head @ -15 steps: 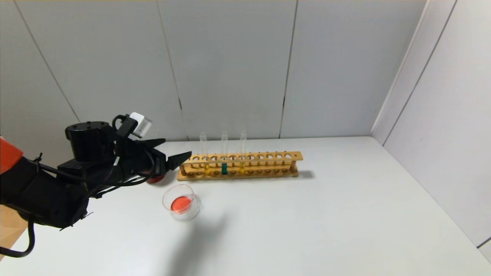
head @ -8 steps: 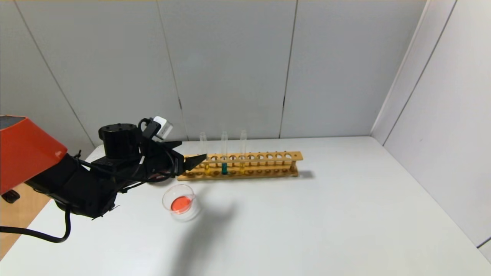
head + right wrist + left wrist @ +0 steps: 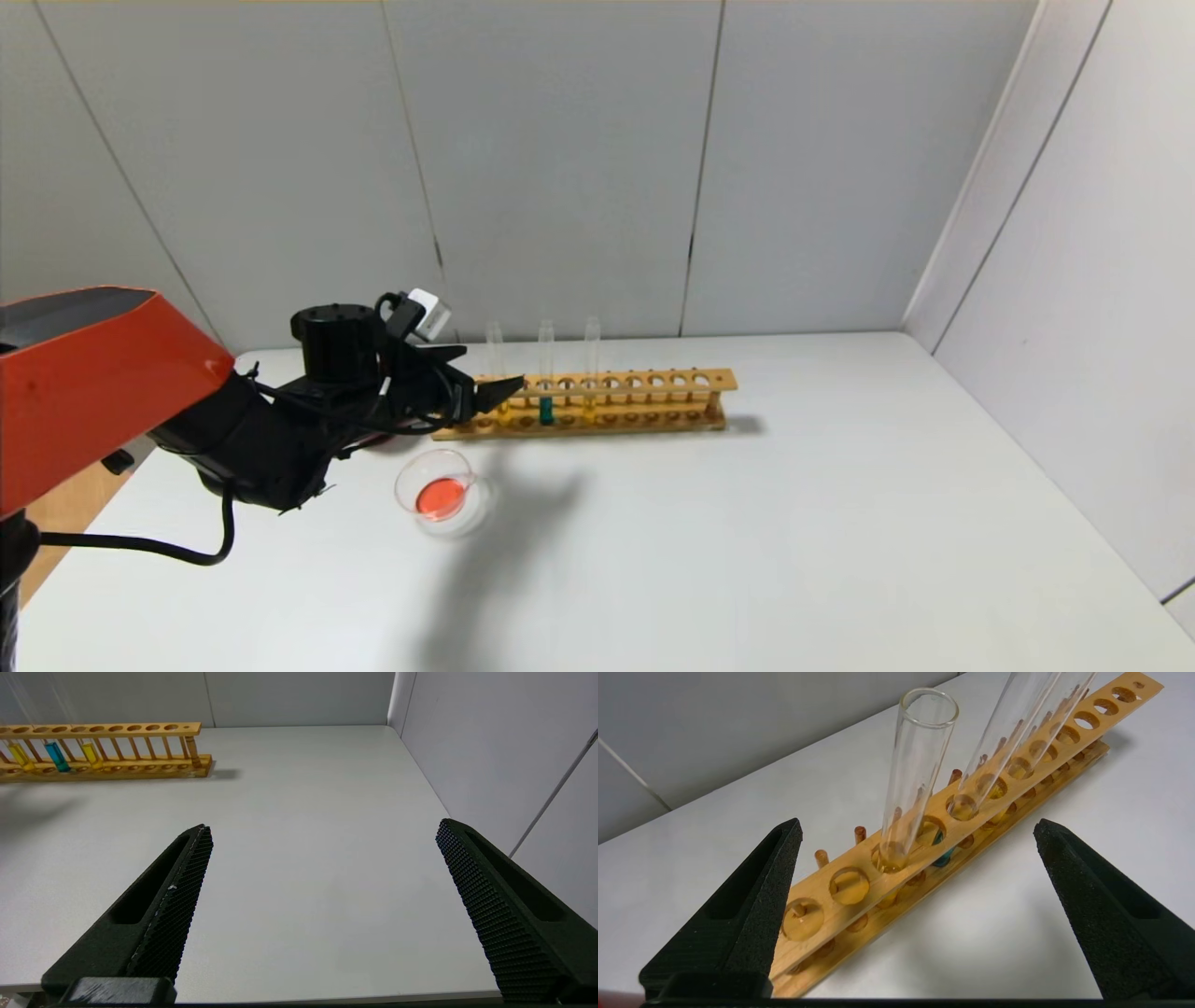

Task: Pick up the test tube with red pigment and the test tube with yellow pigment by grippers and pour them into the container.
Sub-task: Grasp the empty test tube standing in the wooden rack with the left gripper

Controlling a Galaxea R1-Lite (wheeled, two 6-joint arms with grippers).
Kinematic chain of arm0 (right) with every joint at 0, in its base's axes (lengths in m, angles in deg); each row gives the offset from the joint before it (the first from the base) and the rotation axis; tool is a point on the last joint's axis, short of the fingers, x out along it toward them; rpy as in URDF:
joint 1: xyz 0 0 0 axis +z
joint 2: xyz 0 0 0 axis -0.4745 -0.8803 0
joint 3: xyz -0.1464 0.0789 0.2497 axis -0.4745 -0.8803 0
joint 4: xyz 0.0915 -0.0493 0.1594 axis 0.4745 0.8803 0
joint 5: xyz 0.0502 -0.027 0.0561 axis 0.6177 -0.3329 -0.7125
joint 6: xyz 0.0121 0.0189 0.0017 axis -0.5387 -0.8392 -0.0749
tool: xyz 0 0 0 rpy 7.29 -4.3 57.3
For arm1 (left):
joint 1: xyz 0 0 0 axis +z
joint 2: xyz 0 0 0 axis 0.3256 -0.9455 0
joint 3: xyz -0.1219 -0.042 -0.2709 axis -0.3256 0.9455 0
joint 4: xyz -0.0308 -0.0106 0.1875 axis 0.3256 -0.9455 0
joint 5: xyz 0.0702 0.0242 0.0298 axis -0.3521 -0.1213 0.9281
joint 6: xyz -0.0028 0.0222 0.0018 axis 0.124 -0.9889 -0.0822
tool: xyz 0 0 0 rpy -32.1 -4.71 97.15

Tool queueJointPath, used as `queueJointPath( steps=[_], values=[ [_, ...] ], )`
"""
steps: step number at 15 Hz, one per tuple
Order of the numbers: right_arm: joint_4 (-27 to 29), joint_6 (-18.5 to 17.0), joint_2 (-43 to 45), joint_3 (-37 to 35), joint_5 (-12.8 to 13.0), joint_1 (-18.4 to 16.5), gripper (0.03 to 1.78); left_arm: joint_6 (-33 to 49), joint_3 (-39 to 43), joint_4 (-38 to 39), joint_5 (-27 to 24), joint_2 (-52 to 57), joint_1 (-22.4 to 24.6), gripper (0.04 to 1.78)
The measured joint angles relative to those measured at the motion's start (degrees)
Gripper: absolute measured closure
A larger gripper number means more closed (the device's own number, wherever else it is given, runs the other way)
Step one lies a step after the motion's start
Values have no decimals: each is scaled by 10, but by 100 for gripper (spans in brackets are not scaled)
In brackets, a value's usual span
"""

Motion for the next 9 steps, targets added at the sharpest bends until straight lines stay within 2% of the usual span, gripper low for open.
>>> queueJointPath(
  steps=[3, 5, 7, 9],
  values=[
    [0, 0, 0, 0, 0, 0, 6, 0, -21, -21, 1, -13, 0, 12],
    [0, 0, 0, 0, 0, 0, 6, 0, -24, -21, 1, -16, 0, 27],
    [0, 0, 0, 0, 0, 0, 6, 0, -31, -21, 1, -20, -1, 52],
    [0, 0, 0, 0, 0, 0, 6, 0, -47, -22, 0, -27, -1, 89]
  ],
)
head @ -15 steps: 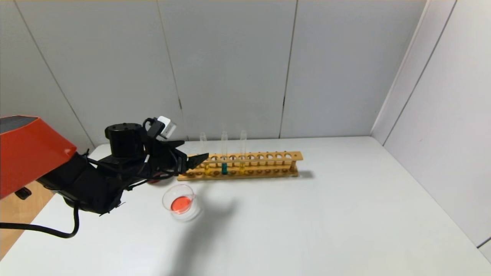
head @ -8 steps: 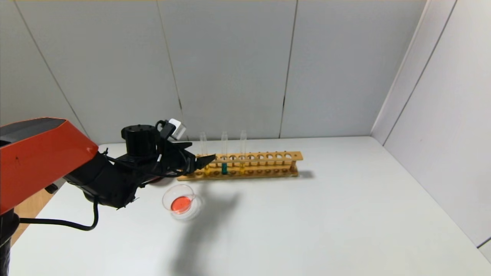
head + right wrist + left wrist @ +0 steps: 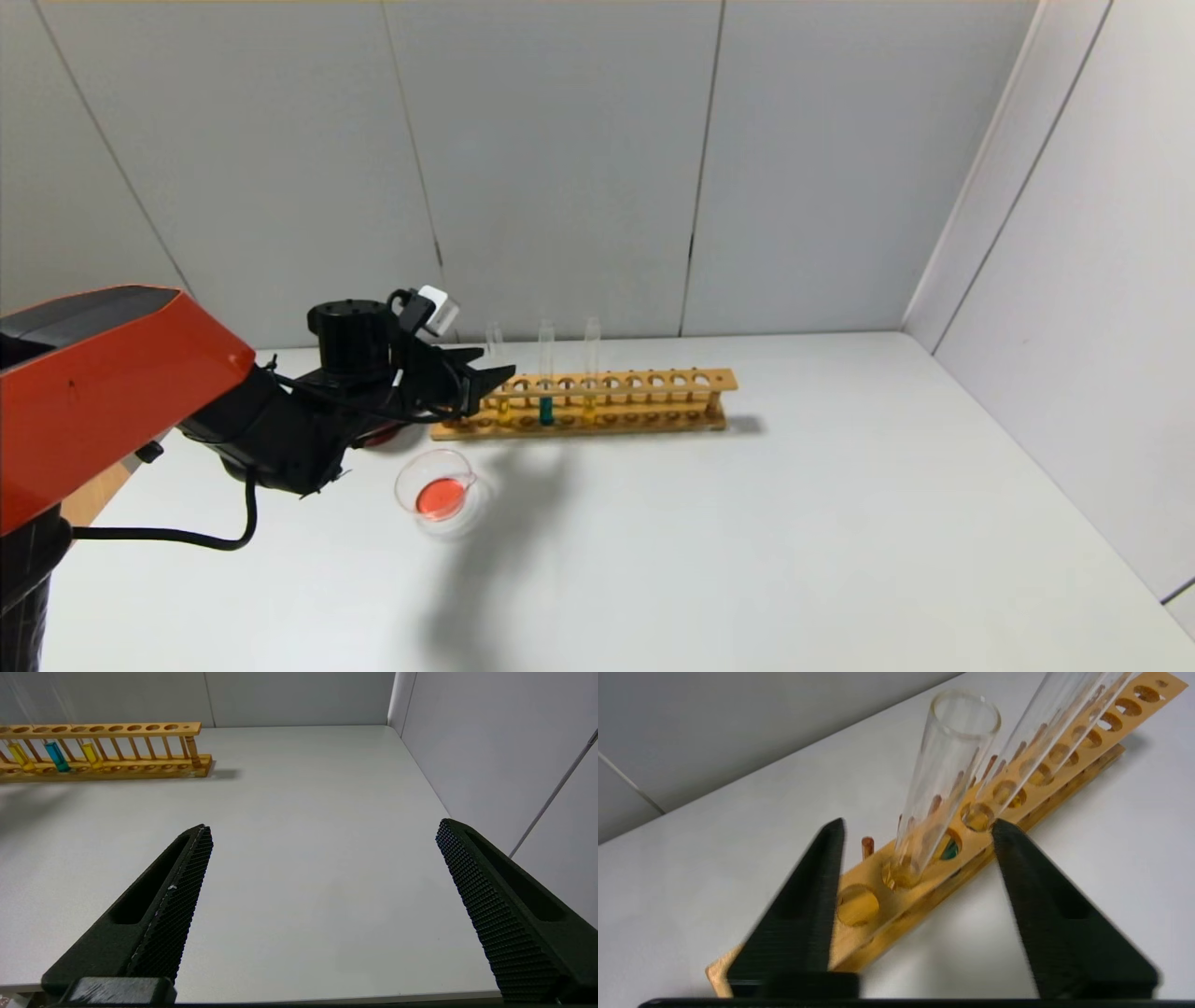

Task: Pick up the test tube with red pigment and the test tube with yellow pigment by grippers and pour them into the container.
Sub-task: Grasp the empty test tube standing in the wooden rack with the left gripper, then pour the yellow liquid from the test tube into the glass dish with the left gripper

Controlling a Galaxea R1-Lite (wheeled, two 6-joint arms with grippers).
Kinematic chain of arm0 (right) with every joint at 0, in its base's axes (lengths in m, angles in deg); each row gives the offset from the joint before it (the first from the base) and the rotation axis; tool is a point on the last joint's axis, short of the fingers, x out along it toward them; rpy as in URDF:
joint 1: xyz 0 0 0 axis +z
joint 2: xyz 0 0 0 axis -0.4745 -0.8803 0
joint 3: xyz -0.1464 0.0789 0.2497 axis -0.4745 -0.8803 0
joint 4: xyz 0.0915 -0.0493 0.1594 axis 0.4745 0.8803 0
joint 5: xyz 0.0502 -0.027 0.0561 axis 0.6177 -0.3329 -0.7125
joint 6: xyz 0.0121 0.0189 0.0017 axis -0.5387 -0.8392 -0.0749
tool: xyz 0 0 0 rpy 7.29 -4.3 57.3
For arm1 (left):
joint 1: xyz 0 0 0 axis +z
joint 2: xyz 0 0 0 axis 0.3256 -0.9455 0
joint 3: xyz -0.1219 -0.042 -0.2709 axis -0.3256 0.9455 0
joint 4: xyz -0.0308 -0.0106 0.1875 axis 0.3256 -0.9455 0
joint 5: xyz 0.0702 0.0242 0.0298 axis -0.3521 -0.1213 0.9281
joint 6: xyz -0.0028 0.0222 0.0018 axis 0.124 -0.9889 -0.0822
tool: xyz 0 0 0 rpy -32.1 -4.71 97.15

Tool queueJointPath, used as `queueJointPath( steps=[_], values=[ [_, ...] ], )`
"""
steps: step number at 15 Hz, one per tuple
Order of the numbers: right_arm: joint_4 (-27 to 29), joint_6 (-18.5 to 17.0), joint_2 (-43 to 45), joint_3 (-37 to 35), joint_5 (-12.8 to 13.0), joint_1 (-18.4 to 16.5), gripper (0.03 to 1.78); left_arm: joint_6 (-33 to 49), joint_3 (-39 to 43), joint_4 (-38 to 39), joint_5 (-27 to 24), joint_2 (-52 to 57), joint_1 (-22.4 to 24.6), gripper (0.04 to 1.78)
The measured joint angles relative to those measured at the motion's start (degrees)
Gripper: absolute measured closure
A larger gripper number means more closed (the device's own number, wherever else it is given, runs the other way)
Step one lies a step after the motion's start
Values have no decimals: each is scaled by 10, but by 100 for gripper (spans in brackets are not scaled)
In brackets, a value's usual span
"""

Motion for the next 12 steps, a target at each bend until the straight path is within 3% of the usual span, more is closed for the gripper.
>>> queueJointPath(
  steps=[2, 4, 12],
  values=[
    [0, 0, 0, 0, 0, 0, 6, 0, -15, -2, 0, -7, -4, 125],
    [0, 0, 0, 0, 0, 0, 6, 0, -26, -7, 2, -14, -13, 148],
    [0, 0, 0, 0, 0, 0, 6, 0, -33, -14, 22, -13, -24, 151]
  ],
)
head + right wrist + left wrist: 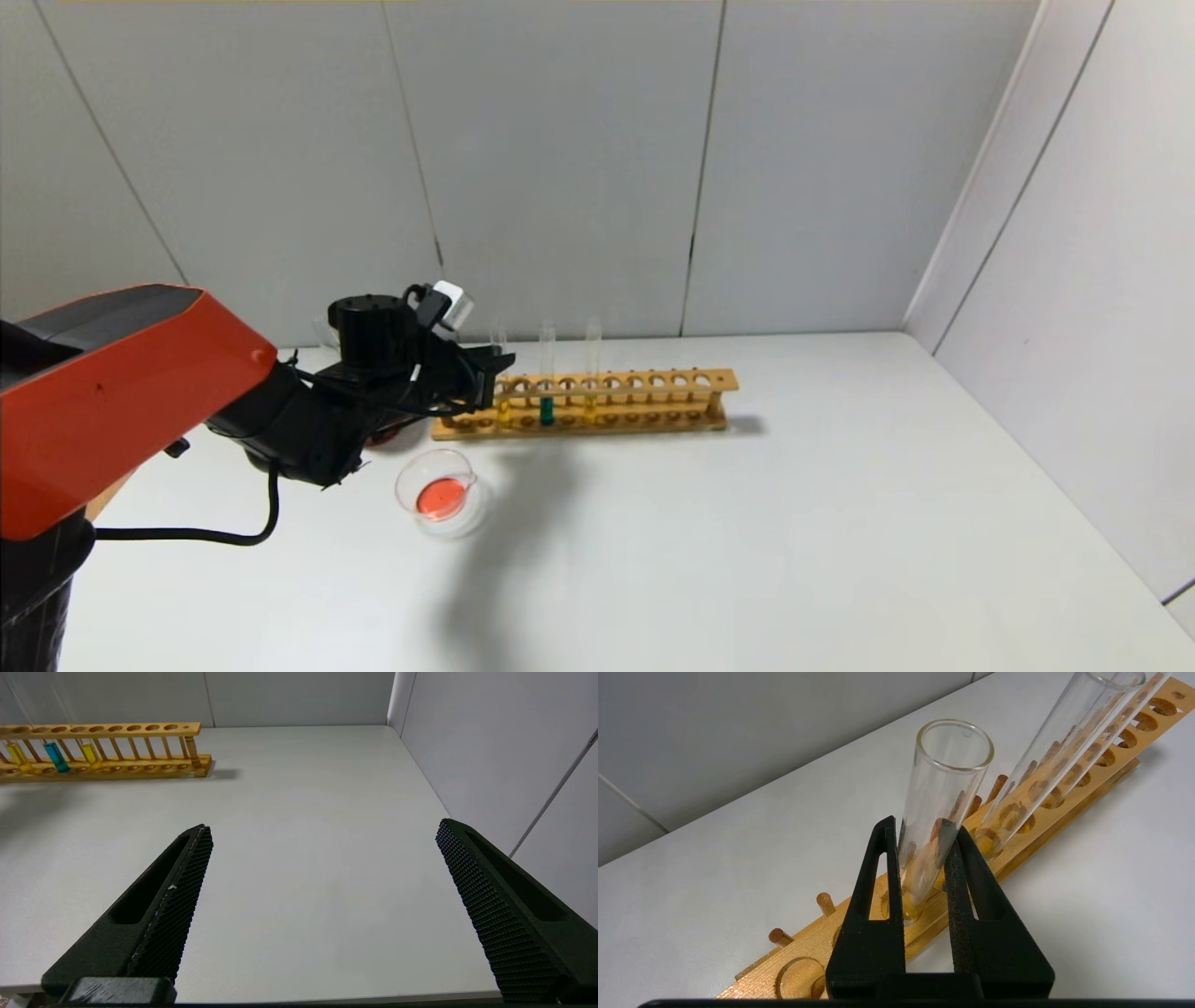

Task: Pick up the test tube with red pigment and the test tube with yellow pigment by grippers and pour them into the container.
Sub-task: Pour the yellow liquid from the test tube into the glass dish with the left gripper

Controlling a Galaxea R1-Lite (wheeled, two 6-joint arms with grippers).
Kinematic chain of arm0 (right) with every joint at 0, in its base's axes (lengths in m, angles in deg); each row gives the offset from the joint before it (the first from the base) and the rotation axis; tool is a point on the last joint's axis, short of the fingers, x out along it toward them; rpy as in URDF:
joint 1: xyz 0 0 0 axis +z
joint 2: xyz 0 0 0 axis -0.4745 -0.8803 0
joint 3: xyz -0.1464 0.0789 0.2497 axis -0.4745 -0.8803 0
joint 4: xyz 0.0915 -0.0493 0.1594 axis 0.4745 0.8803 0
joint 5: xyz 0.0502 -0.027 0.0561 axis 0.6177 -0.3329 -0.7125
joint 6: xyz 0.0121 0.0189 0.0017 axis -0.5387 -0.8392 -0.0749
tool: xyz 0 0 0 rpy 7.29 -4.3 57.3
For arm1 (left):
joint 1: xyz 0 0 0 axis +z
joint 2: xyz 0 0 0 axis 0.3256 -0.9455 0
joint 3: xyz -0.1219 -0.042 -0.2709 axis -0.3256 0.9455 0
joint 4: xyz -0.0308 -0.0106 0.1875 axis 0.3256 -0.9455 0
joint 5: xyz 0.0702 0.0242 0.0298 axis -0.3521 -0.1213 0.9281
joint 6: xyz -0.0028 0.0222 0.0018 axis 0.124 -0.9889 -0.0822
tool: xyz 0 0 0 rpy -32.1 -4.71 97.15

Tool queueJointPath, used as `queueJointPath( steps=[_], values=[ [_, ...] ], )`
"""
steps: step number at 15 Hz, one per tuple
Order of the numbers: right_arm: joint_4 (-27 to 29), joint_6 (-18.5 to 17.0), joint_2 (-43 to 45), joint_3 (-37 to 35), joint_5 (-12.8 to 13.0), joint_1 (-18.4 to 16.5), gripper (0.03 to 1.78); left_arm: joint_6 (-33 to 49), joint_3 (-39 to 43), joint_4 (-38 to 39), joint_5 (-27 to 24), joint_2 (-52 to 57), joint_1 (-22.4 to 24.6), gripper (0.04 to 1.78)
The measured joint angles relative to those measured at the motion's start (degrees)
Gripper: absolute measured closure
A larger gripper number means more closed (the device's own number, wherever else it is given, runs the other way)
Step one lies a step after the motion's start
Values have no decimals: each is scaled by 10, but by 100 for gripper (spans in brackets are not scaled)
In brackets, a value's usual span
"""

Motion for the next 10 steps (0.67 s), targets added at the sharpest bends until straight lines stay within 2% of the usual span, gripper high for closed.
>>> queueJointPath(
  steps=[4, 10],
  values=[
    [0, 0, 0, 0, 0, 0, 6, 0, -41, -65, 2, 40, 0, 151],
    [0, 0, 0, 0, 0, 0, 6, -1, -137, -222, 2, 157, 5, 151]
  ],
)
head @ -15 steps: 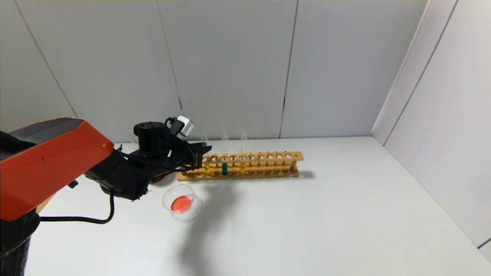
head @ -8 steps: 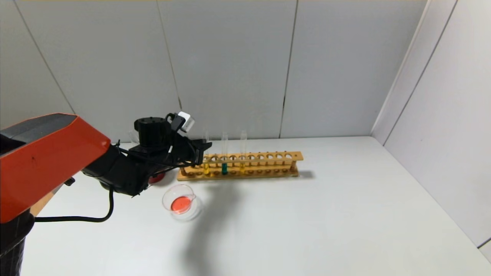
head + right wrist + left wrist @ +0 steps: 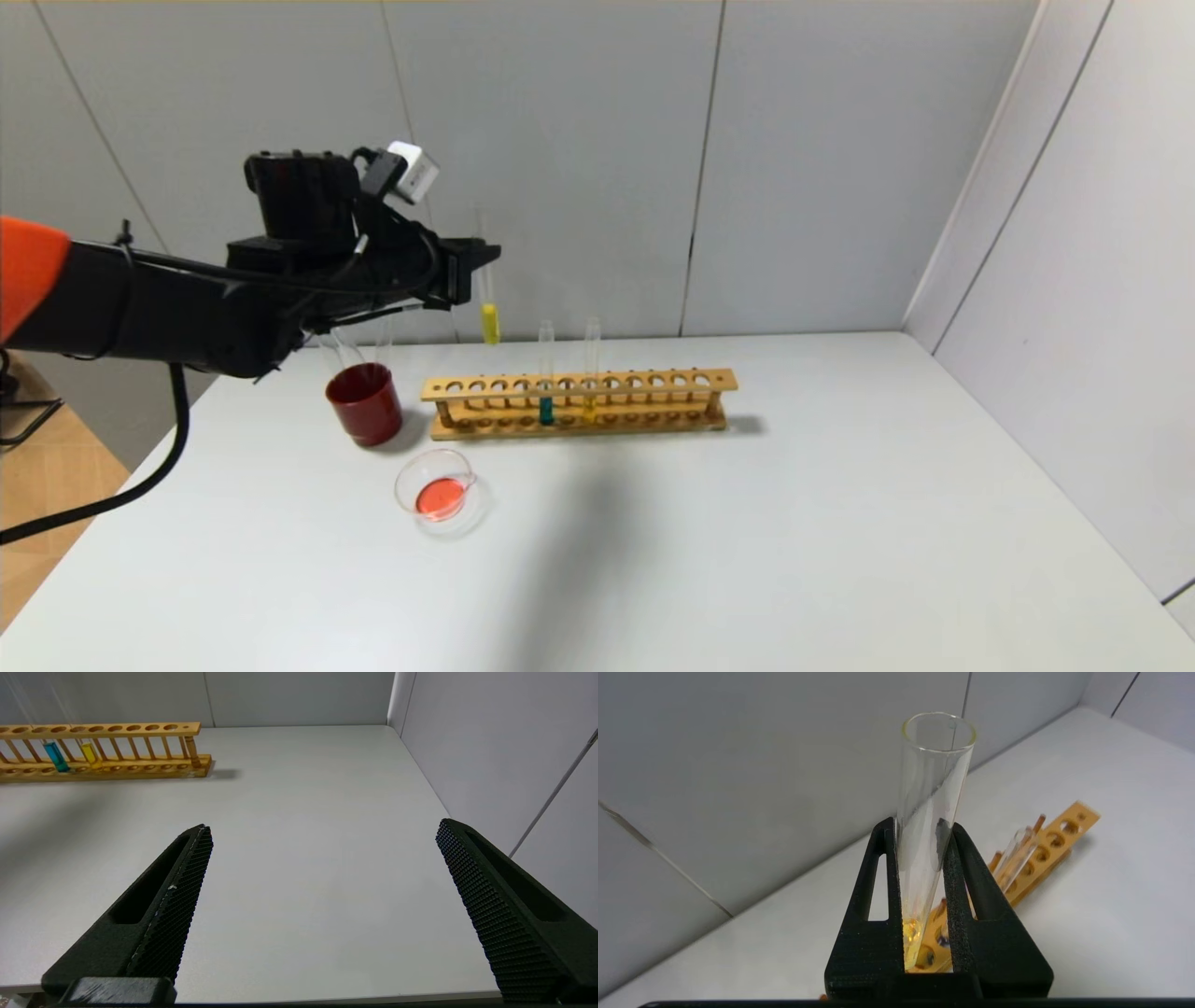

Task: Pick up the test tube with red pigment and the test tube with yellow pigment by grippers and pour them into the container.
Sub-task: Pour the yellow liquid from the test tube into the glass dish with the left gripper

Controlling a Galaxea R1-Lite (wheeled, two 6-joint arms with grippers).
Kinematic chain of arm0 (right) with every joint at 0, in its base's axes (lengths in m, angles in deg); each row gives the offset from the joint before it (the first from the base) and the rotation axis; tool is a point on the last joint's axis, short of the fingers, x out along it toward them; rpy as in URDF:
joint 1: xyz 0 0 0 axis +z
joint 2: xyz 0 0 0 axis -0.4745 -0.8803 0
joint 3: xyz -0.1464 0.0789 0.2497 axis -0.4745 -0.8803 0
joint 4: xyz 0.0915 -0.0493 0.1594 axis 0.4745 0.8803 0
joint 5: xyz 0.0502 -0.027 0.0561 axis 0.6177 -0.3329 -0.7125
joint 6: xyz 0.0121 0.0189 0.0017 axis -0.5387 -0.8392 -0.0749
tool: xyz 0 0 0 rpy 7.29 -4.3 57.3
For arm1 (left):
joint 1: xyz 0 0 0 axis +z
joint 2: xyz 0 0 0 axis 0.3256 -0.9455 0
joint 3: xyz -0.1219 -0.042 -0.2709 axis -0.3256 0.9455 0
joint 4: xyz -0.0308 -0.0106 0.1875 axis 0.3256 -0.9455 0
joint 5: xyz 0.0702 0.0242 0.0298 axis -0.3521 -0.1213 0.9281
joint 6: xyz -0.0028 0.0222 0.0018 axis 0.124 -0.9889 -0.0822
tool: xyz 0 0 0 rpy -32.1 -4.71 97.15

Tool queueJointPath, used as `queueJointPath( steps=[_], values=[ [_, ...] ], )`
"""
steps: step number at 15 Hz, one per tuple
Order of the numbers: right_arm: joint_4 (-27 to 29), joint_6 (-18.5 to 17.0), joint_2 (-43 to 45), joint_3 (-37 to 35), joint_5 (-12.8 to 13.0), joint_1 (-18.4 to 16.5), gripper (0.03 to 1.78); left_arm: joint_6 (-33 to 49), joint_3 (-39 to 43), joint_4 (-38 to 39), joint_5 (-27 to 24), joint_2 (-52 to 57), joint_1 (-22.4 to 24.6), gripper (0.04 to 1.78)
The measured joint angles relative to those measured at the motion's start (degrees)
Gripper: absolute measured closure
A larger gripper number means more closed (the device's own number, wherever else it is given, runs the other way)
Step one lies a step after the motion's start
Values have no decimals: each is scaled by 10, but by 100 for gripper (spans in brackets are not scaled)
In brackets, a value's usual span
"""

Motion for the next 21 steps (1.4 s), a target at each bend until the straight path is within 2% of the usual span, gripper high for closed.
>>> queueJointPath(
  steps=[4, 7, 10, 12, 14, 18, 21],
  values=[
    [0, 0, 0, 0, 0, 0, 6, -34, -37, -105, 0, 79, 15, 151],
    [0, 0, 0, 0, 0, 0, 6, -75, -18, -164, 0, 136, 34, 151],
    [0, 0, 0, 0, 0, 0, 6, -120, 48, -179, 13, 182, 67, 151],
    [0, 0, 0, 0, 0, 0, 6, -194, 110, -183, 61, 207, 91, 151],
    [0, 0, 0, 0, 0, 0, 6, -238, 159, -185, 85, 233, 106, 151],
    [0, 0, 0, 0, 0, 0, 6, -313, 232, -184, 88, 261, 115, 151],
    [0, 0, 0, 0, 0, 0, 6, -379, 280, -184, 61, 267, 117, 151]
  ],
)
